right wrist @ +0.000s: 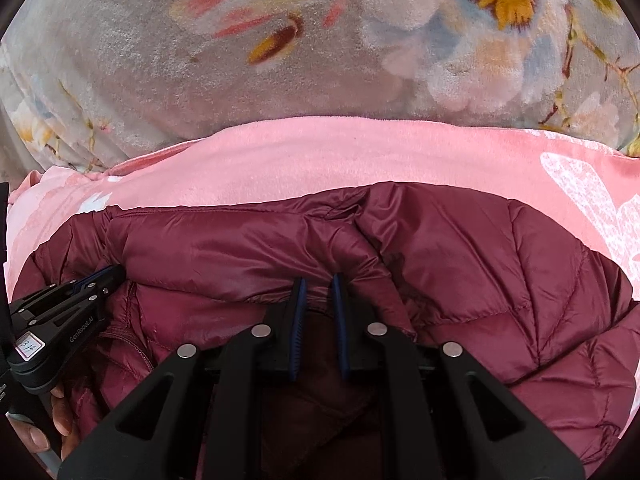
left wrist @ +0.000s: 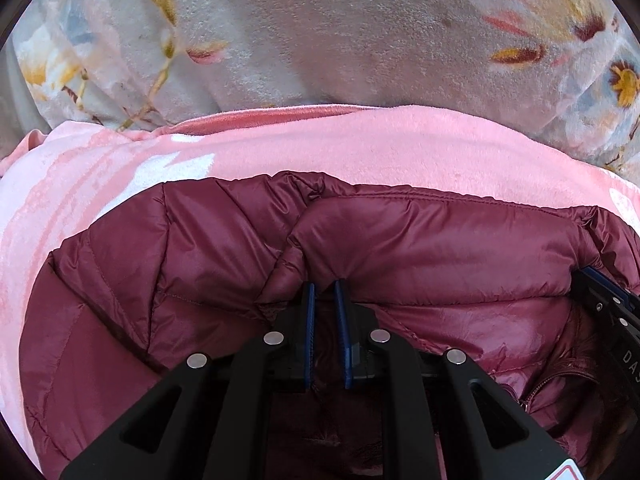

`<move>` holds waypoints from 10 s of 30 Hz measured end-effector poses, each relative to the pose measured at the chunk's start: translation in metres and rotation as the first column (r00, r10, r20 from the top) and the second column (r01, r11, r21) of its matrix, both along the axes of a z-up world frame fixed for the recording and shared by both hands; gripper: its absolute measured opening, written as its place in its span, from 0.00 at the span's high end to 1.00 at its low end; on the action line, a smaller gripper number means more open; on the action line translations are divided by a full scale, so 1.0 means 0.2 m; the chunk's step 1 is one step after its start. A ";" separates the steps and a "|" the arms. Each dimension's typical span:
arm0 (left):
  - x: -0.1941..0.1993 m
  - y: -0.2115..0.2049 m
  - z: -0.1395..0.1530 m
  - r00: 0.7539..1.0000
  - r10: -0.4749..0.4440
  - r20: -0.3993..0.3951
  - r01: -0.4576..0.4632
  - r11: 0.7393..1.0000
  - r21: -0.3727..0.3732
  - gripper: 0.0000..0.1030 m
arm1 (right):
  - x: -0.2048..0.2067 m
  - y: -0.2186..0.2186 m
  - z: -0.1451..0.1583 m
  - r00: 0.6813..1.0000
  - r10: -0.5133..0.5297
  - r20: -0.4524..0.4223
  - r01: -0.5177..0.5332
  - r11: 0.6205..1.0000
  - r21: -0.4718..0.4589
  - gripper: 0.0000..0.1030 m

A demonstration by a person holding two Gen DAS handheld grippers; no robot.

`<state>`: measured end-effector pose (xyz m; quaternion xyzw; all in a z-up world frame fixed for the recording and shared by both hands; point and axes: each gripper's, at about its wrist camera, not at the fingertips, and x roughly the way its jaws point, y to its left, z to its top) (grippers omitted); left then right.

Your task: Fold large clothes

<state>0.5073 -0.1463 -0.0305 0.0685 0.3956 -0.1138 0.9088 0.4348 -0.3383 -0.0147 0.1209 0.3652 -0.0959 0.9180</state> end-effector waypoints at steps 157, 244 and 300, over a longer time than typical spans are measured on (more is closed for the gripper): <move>-1.13 1.04 0.04 0.987 0.143 -0.075 -0.132 0.981 0.140 0.85 | -1.79 -0.13 0.03 0.942 -0.320 -0.104 0.324 0.946 0.020 0.81; -2.18 1.51 0.11 0.953 0.149 -0.262 -0.206 0.957 -0.206 0.51 | -2.22 1.16 0.02 0.983 0.174 -0.063 -0.169 0.982 0.082 0.81; -2.55 0.04 0.35 0.804 -0.543 -0.242 0.494 0.836 -0.237 0.64 | -2.81 0.33 0.30 0.985 -0.168 0.042 0.152 0.955 0.256 0.78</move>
